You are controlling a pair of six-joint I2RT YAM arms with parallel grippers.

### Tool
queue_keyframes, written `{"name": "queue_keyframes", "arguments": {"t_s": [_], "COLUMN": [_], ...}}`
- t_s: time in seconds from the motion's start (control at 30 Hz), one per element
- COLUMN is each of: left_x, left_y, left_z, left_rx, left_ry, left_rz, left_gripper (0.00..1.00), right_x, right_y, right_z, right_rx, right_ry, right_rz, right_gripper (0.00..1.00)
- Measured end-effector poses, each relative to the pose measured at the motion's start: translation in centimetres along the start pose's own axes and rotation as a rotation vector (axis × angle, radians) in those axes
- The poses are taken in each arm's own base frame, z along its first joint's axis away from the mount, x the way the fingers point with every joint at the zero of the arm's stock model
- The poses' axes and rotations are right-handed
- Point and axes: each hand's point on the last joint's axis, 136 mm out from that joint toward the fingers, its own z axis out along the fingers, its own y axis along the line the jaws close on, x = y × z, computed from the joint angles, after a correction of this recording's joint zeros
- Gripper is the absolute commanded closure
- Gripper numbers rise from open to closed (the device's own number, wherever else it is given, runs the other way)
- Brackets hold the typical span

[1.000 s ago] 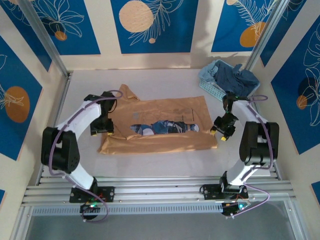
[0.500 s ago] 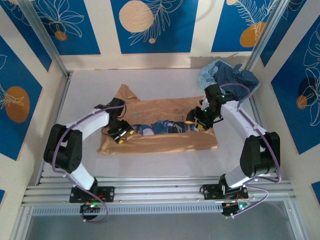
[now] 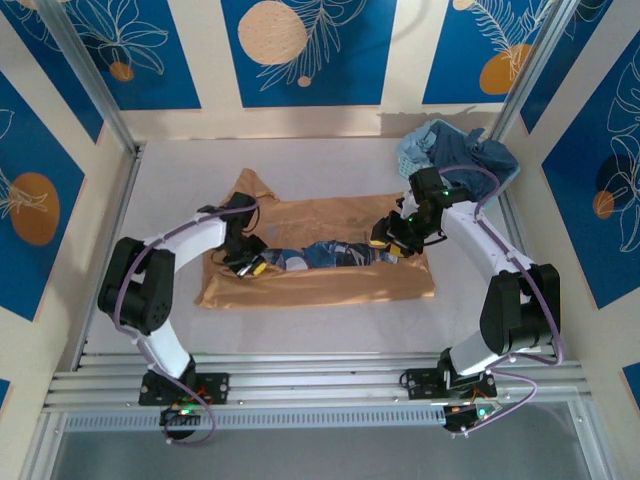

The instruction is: Fold and stack the t-shirts

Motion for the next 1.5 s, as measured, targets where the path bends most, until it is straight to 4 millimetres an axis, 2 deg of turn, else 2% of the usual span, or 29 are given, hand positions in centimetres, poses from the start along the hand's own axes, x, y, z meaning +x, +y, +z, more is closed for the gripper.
{"name": "queue_keyframes", "arguments": {"t_s": [0.13,0.27,0.37,0.5,0.7,0.83,1.0,1.07,1.13,1.2,1.33,1.5], "left_x": [-0.7,-1.1,-0.9,0.0,1.2,0.5,-0.7,-0.9,-1.0,-1.2,-1.1,-1.0], "left_y": [-2.0,-4.7,-6.6,-7.9,-7.5,-7.1,-8.8,-9.5,-10.0,-10.6,-10.6,-8.3], "left_z": [-0.7,-0.3,0.5,1.3,2.4,2.1,1.3,1.2,1.3,1.4,0.2,-3.5], "left_rx": [-0.004,-0.035,-0.079,-0.161,-0.276,-0.332,-0.317,-0.3,-0.281,-0.264,-0.223,-0.139], "left_ry": [-0.022,-0.012,-0.001,0.012,0.034,-0.001,-0.069,-0.084,-0.094,-0.11,-0.156,-0.197], "left_rz": [0.082,0.225,0.366,0.548,0.725,0.794,0.887,0.919,0.952,0.982,1.008,0.89], "left_gripper": [1.0,1.0,1.0,1.0,1.0,0.94,0.89,0.81,0.63,0.52,0.53,0.66], "right_x": [0.0,0.0,0.0,0.0,0.3,0.6,0.8,0.9,0.9,0.9,0.9,0.9], "right_y": [0.0,0.0,0.0,-0.1,-0.8,-1.0,-1.2,-1.1,-1.1,-1.1,-1.1,-1.0], "right_z": [0.0,0.0,0.0,-0.1,0.2,0.5,0.7,0.7,0.7,0.7,0.7,0.8], "right_rx": [0.0,-0.003,-0.003,-0.004,0.003,0.003,0.003,0.0,-0.002,-0.002,-0.002,-0.009], "right_ry": [0.0,0.002,0.002,0.003,0.016,0.026,0.036,0.037,0.039,0.039,0.039,0.041], "right_rz": [0.001,0.002,0.003,0.009,0.025,0.03,0.036,0.038,0.038,0.039,0.038,0.042], "right_gripper": [0.58,0.59,0.6,0.61,0.61,0.61,0.62,0.62,0.62,0.62,0.62,0.67]}}
